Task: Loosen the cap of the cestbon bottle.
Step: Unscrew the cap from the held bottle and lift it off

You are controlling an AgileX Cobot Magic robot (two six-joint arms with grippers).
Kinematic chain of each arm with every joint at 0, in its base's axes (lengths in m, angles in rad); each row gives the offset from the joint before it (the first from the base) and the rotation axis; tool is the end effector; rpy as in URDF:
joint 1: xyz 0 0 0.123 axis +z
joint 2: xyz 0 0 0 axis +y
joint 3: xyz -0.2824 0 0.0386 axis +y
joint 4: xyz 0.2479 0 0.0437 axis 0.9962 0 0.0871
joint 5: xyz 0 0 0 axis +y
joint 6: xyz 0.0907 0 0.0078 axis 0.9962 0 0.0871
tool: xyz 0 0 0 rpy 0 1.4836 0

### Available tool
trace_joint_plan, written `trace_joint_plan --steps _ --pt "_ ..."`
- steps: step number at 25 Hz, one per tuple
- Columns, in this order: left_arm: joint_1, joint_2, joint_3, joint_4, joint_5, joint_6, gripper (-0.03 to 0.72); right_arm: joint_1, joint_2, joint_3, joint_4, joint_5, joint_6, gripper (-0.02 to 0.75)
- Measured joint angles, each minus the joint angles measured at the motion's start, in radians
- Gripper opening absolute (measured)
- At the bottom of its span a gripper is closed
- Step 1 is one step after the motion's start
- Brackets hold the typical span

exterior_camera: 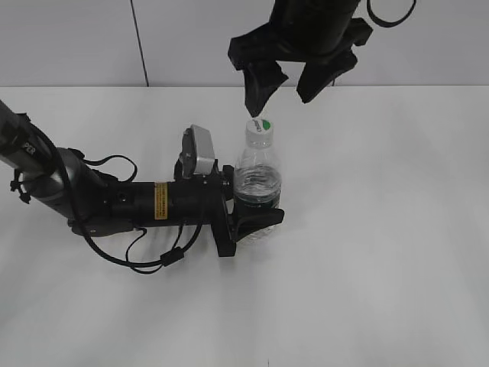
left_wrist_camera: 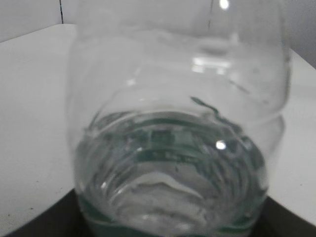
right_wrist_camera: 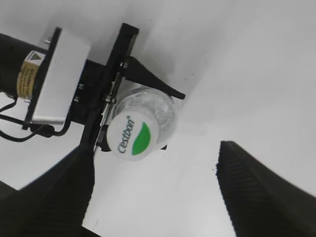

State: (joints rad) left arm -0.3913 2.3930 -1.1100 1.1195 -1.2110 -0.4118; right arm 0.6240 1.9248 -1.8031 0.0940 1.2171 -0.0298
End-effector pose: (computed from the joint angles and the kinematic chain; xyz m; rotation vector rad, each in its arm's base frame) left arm 0.3329 -0.2203 0.0453 1.1734 1.4683 -1.0637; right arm 0.3312 0.2484 0.3017 -0.8910 2.7094 0.2619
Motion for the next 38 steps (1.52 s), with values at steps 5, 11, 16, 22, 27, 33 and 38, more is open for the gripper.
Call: trace_joint_plan --steps 5,11,16,22,27,33,38 --pt "0.0 0.0 0.0 0.0 0.0 0.0 0.408 0.0 0.035 0.0 0.008 0.0 0.03 0.586" --pt "0.0 0.0 0.0 -0.001 -0.001 0.0 0.408 0.0 0.06 0.0 0.034 0.0 0.03 0.586" --pt "0.0 0.0 0.0 -0.001 -0.001 0.0 0.408 0.0 0.075 -0.009 0.035 0.001 0.03 0.586" --pt "0.0 0.0 0.0 -0.001 -0.001 0.0 0.408 0.0 0.094 -0.009 0.036 0.001 0.03 0.577" --pt "0.0 0.0 0.0 -0.001 -0.001 0.0 0.408 0.0 0.094 -0.01 0.036 0.001 0.017 0.535" --pt "0.0 0.0 0.0 -0.006 0.0 -0.001 0.408 0.002 0.094 -0.012 0.049 0.001 -0.021 0.295" --pt "0.0 0.0 0.0 -0.006 0.0 -0.001 0.408 0.002 0.094 -0.013 0.054 0.001 -0.095 0.295"
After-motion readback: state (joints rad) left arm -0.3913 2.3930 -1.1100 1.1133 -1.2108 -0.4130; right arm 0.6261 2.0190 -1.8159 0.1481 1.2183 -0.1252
